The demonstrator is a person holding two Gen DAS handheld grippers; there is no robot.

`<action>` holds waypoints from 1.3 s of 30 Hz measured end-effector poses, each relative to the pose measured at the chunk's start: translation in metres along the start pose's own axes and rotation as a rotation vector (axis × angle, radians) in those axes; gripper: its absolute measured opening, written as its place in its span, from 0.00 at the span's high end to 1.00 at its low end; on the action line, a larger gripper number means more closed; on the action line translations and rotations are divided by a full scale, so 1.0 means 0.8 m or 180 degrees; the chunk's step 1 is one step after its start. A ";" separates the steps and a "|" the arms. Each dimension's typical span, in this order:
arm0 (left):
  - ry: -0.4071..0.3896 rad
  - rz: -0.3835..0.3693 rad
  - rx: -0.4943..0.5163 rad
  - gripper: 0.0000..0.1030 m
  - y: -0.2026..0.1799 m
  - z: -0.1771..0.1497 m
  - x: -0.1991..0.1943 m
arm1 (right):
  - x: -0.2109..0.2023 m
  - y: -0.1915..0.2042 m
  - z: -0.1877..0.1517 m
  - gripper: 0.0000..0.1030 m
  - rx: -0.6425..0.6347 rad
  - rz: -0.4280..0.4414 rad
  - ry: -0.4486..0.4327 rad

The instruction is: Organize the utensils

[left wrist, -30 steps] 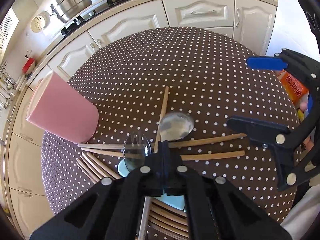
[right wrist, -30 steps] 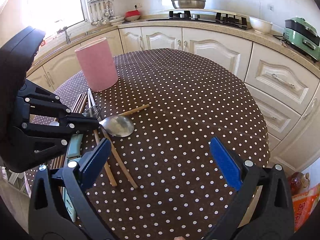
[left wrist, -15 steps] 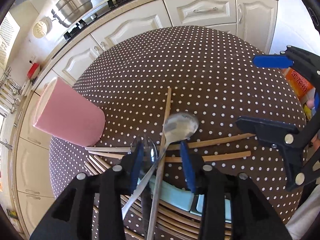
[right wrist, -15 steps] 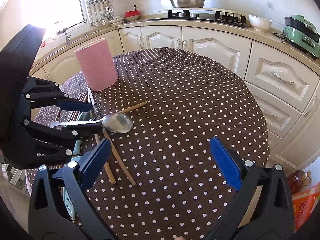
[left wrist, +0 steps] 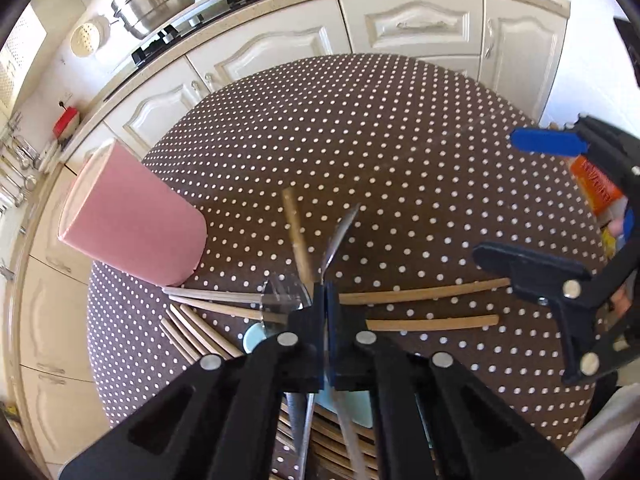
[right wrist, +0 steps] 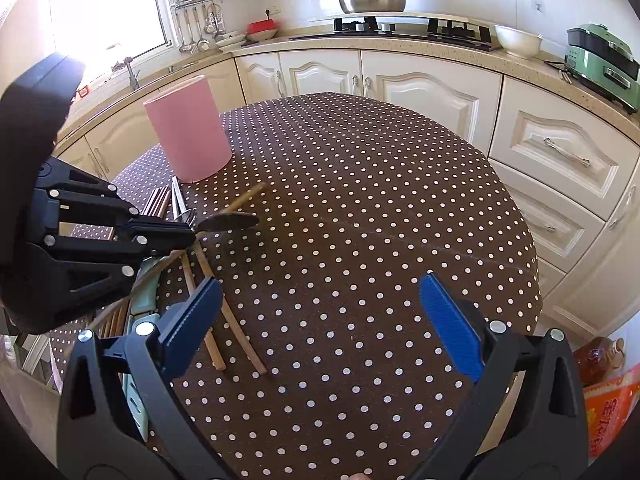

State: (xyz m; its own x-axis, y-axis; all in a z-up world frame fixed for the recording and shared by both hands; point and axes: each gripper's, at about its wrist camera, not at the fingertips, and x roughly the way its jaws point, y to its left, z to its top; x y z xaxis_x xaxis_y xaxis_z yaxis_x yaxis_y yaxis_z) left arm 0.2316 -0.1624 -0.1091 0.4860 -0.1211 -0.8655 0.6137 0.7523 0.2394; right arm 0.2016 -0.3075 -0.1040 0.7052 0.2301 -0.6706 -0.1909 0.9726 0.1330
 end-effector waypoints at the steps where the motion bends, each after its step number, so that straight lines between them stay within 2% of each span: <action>1: -0.0020 -0.0028 -0.0033 0.99 0.002 -0.001 -0.002 | 0.000 0.001 0.000 0.06 -0.0005 -0.0001 0.0002; 9: -0.0360 -0.0233 -0.0429 0.99 0.015 -0.021 -0.036 | -0.006 0.016 0.007 0.06 -0.0021 0.0128 0.0040; 14: -0.0686 -0.0206 -0.0874 0.99 0.033 -0.046 -0.068 | -0.004 0.034 0.022 0.06 0.0021 0.0259 0.0161; 20: -0.1106 -0.0218 -0.1530 0.99 0.072 -0.081 -0.100 | 0.027 0.064 0.048 0.07 0.0176 0.0487 0.0554; 21: -0.1171 -0.0196 -0.1618 0.99 0.074 -0.086 -0.105 | 0.035 0.070 0.052 0.09 0.0185 0.0487 0.0618; 24: -0.1317 -0.0181 -0.1840 0.99 0.085 -0.100 -0.115 | 0.050 0.083 0.063 0.24 0.0240 0.0451 0.0721; 26: -0.1353 -0.0130 -0.1948 0.99 0.094 -0.106 -0.120 | 0.055 0.088 0.066 0.33 0.0374 0.0562 0.0838; 28: -0.1377 -0.0116 -0.2092 0.99 0.104 -0.116 -0.122 | 0.051 0.102 0.064 0.36 0.0312 0.0601 0.0847; 30: -0.1374 -0.0127 -0.2171 0.99 0.112 -0.124 -0.123 | 0.048 0.119 0.064 0.43 0.0257 0.0674 0.0875; 34: -0.1383 -0.0178 -0.2231 0.99 0.120 -0.136 -0.129 | 0.052 0.142 0.061 0.65 0.0279 0.0839 0.1031; 36: -0.1380 -0.0205 -0.2266 0.99 0.124 -0.141 -0.130 | 0.057 0.149 0.058 0.66 0.0327 0.0877 0.1144; 39: -0.1356 -0.0250 -0.2324 0.99 0.132 -0.146 -0.123 | 0.070 0.154 0.052 0.67 0.0367 0.0740 0.1266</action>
State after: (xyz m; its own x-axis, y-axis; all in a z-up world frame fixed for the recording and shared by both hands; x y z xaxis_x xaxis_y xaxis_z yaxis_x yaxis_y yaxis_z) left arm 0.1760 0.0046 -0.0500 0.7415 -0.3139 -0.5930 0.1712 0.9431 -0.2852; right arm 0.2460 -0.1735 -0.0947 0.3323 0.4330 -0.8379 -0.2197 0.8995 0.3777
